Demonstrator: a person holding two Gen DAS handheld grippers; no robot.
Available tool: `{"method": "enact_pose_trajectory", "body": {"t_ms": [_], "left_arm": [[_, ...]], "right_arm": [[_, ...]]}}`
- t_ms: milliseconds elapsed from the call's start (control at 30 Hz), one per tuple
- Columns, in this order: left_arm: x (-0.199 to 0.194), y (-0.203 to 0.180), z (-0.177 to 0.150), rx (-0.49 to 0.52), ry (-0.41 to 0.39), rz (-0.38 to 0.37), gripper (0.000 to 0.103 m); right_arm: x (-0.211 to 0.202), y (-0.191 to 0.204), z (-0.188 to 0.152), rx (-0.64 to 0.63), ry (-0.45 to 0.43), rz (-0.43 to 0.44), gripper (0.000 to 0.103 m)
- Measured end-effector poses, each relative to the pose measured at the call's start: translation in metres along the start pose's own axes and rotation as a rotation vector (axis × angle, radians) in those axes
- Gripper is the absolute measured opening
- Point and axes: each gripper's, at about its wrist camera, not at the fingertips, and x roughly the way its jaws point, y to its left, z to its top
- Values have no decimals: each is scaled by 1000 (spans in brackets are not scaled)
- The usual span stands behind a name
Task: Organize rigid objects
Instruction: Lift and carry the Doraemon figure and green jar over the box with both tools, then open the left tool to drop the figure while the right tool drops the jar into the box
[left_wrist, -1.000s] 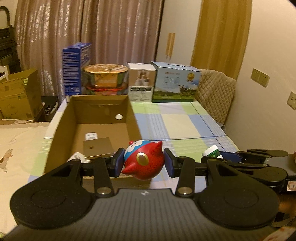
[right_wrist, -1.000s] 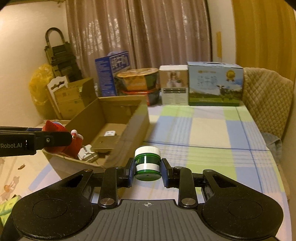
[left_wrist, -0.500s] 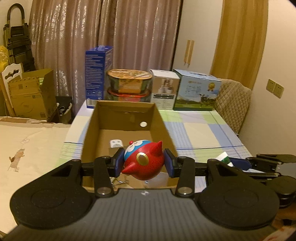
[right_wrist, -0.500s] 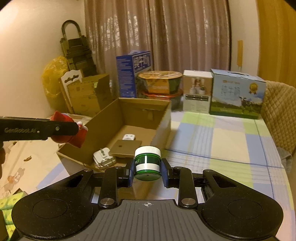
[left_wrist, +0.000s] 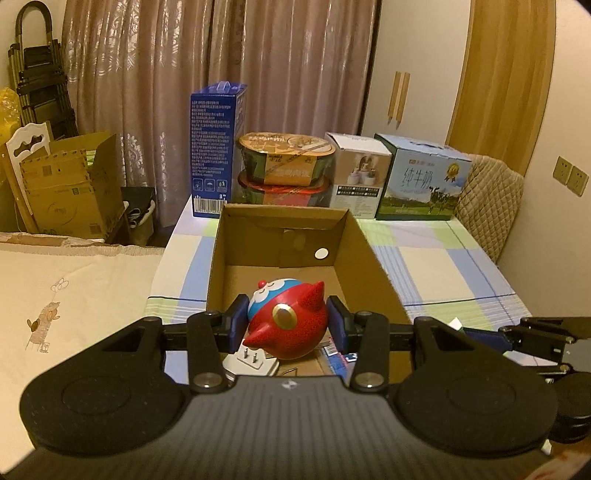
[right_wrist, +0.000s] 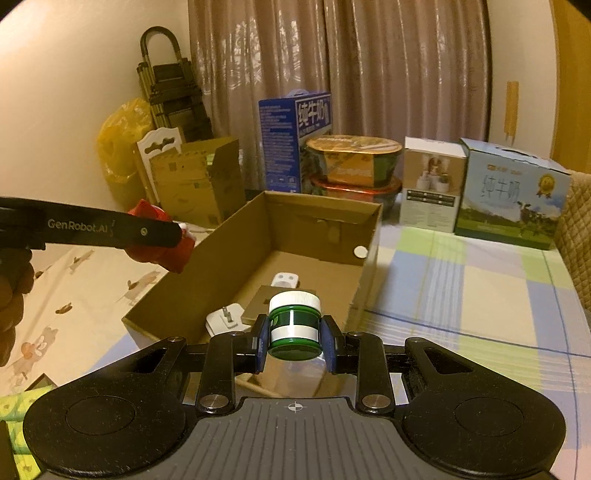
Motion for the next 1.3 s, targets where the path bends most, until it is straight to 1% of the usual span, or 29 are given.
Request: {"method": "enact_pose_trajectory", "body": {"t_ms": [300,633,1300], "left_arm": [[34,5,-12,47,75,5,40],[57,13,-30,36,147,-7,40],[71,17,-38,37,186,-5,40]], "right_arm": [[35,4,5,1,36,14,26],[58,3,2,6,72,23,26],[77,5,-1,17,108,33,26]]}}
